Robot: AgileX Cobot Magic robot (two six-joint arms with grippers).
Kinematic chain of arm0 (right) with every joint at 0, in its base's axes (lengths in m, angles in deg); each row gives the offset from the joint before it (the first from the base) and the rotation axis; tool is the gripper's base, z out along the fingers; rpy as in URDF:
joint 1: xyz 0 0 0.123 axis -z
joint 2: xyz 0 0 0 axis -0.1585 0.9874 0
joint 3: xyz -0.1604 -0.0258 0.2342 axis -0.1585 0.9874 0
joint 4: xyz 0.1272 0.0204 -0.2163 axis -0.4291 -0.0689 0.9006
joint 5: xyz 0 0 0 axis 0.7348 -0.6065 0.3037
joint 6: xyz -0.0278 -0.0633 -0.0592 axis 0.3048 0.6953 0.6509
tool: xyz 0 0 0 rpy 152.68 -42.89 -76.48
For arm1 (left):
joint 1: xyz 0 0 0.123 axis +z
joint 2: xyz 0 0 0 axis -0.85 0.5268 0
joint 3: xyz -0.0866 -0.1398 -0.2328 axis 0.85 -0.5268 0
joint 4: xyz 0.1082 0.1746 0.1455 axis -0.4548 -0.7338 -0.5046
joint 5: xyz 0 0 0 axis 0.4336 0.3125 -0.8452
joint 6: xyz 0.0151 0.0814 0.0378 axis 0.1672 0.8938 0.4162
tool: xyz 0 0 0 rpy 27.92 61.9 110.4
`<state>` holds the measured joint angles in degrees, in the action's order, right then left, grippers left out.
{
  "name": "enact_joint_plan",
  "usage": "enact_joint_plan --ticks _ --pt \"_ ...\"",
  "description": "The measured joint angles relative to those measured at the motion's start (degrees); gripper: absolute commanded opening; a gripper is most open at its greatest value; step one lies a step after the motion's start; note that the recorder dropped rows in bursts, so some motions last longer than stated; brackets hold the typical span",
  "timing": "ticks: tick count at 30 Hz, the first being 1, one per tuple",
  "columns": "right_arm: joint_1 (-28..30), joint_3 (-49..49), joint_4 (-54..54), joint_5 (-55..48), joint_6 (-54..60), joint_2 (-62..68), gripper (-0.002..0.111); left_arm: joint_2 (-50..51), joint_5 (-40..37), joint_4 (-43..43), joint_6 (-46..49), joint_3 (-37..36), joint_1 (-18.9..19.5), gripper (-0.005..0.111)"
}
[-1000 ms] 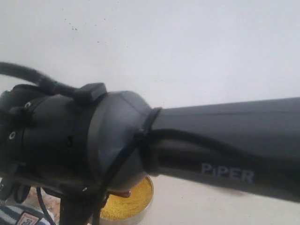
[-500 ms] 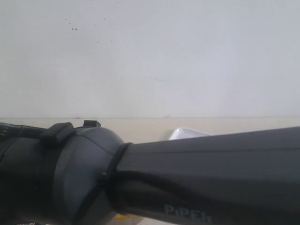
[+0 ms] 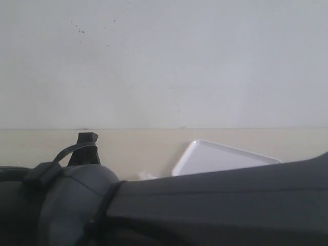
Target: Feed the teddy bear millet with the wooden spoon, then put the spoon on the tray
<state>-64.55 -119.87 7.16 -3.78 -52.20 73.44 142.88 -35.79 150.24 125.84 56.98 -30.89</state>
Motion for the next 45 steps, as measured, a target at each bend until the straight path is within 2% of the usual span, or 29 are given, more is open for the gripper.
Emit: enact_joint_plan --ticks 9,23,45 --pt "-0.25 5.23 2.17 0.0 -2.21 0.0 0.0 0.0 0.0 0.0 0.0 0.0 0.0 0.004" --pt "-2.79 5.54 9.75 0.0 -7.4 0.05 0.0 0.0 0.0 0.0 0.0 0.0 0.0 0.004" --pt "-3.44 5.54 12.11 0.0 -9.14 0.05 0.0 0.0 0.0 0.0 0.0 0.0 0.0 0.004"
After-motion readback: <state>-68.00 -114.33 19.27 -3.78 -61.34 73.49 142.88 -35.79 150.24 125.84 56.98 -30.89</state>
